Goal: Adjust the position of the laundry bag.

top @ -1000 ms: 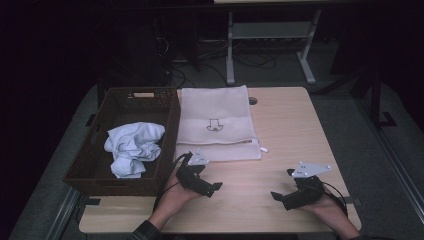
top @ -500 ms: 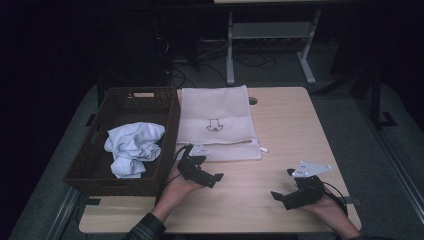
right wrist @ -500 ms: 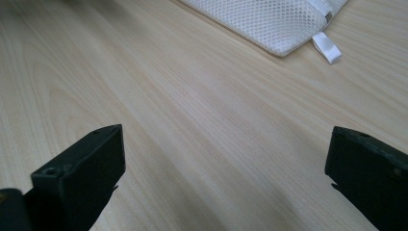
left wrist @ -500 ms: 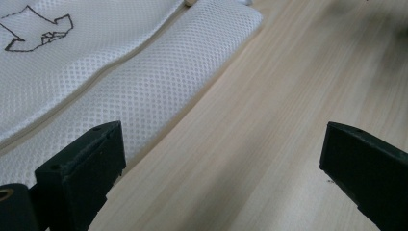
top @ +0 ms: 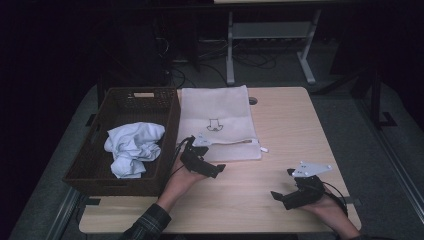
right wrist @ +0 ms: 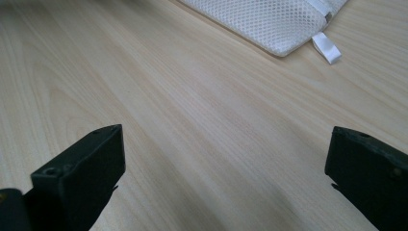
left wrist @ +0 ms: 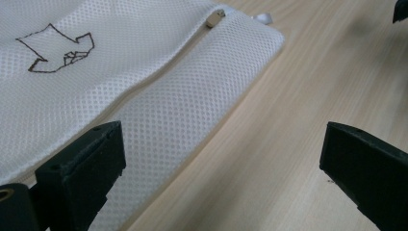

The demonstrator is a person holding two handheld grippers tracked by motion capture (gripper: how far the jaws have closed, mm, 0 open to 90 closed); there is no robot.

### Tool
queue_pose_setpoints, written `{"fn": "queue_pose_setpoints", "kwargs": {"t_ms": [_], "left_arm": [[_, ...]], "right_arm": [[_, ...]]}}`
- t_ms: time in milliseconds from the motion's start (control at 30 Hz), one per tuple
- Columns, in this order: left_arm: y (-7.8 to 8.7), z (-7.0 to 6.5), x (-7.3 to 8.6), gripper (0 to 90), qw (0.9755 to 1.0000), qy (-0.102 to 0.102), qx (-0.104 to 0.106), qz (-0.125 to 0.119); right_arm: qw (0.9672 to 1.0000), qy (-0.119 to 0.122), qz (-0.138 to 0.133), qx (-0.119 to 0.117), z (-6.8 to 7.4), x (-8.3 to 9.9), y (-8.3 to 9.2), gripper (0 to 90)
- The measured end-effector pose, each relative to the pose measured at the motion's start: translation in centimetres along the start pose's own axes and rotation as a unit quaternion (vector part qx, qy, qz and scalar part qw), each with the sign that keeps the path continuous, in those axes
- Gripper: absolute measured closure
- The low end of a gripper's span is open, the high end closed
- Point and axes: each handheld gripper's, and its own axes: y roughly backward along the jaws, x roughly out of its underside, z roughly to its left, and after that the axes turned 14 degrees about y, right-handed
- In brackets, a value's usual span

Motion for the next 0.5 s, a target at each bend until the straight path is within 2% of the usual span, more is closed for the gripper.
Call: {"fn": "queue_pose_setpoints", "kwargs": {"t_ms": [500], "left_arm": [[-0.7,1.6,-1.9,4.8,0.9997,0.018,-0.017,-0.007]], "right_arm": [[1.0000,0.003,0.000,-0.005,0.0,-0.1,-0.2,0.0]]}}
